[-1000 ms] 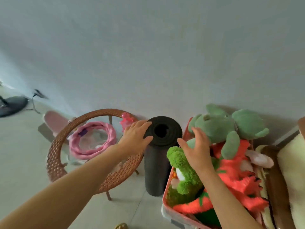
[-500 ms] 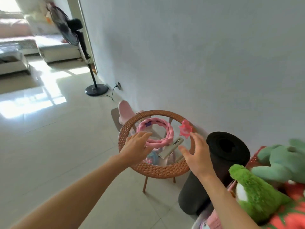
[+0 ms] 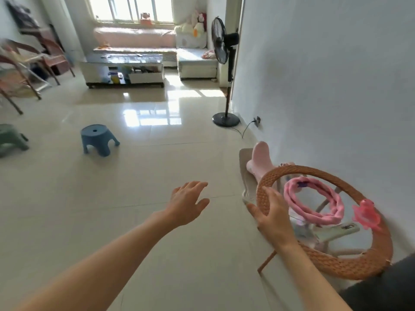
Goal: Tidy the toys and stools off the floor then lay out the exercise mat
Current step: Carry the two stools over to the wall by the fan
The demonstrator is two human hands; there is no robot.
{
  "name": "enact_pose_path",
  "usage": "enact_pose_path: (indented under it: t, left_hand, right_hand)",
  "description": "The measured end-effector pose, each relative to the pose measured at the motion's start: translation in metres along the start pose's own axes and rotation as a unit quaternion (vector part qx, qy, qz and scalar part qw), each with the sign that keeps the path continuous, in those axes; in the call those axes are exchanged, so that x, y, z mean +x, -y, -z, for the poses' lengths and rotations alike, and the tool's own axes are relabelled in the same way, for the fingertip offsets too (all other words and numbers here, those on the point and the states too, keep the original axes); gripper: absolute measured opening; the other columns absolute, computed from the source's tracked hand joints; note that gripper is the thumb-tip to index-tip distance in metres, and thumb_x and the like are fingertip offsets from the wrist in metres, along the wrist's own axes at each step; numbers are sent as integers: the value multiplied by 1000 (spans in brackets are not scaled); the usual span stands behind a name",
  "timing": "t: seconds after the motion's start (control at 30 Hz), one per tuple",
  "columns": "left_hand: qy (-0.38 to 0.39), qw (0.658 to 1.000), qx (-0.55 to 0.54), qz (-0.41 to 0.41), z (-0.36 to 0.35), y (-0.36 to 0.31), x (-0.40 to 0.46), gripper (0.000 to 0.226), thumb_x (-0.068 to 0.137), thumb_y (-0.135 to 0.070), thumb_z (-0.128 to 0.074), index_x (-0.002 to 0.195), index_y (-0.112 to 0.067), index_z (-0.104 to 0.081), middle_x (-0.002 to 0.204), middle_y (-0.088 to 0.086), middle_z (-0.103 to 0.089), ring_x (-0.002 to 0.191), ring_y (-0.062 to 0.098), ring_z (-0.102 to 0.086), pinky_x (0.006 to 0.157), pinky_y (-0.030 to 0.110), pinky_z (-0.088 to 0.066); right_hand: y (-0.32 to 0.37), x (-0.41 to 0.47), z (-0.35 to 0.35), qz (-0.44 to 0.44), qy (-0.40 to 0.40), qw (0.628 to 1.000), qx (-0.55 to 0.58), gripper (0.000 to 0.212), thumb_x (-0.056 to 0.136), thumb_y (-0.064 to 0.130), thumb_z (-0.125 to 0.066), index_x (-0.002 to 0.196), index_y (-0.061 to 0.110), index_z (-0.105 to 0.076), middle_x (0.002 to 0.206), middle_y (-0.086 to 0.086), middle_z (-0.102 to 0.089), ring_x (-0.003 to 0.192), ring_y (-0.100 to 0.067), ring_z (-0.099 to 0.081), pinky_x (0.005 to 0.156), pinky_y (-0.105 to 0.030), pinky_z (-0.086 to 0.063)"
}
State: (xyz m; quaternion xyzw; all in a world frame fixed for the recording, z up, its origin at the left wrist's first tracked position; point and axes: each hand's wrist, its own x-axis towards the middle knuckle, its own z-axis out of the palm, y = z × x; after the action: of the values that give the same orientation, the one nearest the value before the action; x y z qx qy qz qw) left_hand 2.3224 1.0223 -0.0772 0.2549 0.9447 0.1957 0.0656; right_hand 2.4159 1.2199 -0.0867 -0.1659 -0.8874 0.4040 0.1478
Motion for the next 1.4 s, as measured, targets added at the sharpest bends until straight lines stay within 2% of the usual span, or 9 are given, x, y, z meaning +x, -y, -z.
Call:
enact_pose_path:
  t: [0.17,0.37,0.6,0.83,0.97,1.2,1.4]
  left_hand:
    - [-44,994,14,101,33,67,-26,52,96,-35,-44,144,-20,-31,149,-1,-37,138,20,-32,111,36,-25]
    - [-108,962,1,249,64,127,-64,53,96,-33,-45,144,-19,-31,150,0,-35,139,18,-31,110,33,-27]
    - [-149,926,-18,346,75,161,-63,54,96,-32,-46,145,-15,-31,150,7,-36,140,20,-30,114,38,-25]
    - [-180,909,-37,373,87,187,-32,53,95,-31,-47,144,-15,-32,148,5,-38,139,20,-32,113,36,-27]
    - [-189,906,-49,375,101,228,-13,54,95,-30,-49,144,-14,-33,148,6,-39,138,21,-34,112,38,-28]
    - [-196,908,-65,364,148,343,33,57,94,-30,-49,146,-16,-28,146,5,-40,137,20,-35,112,38,-28]
    - [-162,921,-46,351,205,439,77,57,95,-32,-47,146,-17,-27,147,3,-38,137,20,-34,111,40,-29]
  right_hand:
    - [50,32,-60,79,69,994,-12,61,82,23,-70,134,3,-45,140,-15,-43,135,-26,-34,114,-38,-25]
    - [108,69,-136,179,190,965,0,62,83,26,-68,136,7,-43,143,-12,-41,136,-25,-32,114,-40,-24]
    - [134,111,-175,241,270,932,5,63,86,32,-65,140,12,-38,146,-6,-37,137,-21,-30,114,-42,-25]
    - [155,154,-214,254,307,917,15,65,87,33,-63,142,15,-35,148,-4,-35,139,-19,-27,114,-40,-25]
    - [179,177,-251,260,324,910,4,65,87,34,-62,142,15,-34,148,-2,-34,139,-18,-26,115,-39,-24]
    - [246,234,-352,249,319,915,-1,66,86,35,-63,143,17,-33,149,-1,-33,139,-19,-26,115,-40,-25]
    - [310,283,-429,228,309,923,-3,66,86,36,-62,143,17,-33,149,-1,-34,139,-19,-27,114,-39,-26]
